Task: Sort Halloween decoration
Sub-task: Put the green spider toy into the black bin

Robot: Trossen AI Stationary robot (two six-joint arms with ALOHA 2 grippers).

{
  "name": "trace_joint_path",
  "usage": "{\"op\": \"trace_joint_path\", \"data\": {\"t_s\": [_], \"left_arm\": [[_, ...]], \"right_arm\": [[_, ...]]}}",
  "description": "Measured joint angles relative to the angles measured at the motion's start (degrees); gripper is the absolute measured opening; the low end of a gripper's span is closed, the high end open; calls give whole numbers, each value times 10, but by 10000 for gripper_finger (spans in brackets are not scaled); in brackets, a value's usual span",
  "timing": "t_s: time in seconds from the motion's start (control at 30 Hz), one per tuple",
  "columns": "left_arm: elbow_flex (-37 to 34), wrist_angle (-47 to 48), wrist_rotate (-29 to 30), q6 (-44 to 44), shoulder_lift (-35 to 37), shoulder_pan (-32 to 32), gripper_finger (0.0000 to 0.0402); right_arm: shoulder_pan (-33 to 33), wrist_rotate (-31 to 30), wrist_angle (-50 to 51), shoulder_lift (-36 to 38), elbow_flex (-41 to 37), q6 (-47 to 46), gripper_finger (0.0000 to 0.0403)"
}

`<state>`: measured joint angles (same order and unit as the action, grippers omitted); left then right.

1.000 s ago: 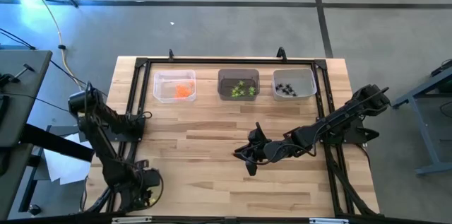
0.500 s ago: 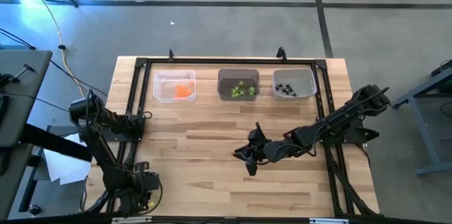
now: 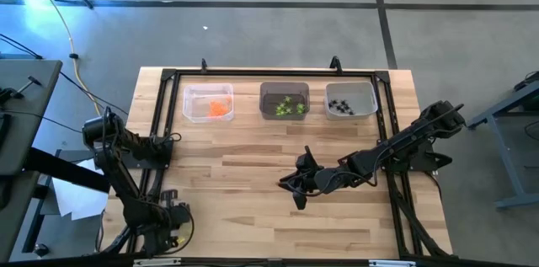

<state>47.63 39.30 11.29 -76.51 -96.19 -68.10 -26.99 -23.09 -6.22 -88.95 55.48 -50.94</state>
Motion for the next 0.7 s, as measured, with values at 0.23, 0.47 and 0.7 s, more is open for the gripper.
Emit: {"op": "trace_joint_path", "data": {"t_s": [0.23,0.47,0.7], "left_arm": [[4,3,-2,-10,-1,0,4],[57,85,11,2,-5,2,6],[120,180,48,3,-4,2,7]], "right_arm": [[0,0,0,0,0,0,78],[0,-3,0,0,0,0,78],[0,-3,0,0,0,0,78]]}}
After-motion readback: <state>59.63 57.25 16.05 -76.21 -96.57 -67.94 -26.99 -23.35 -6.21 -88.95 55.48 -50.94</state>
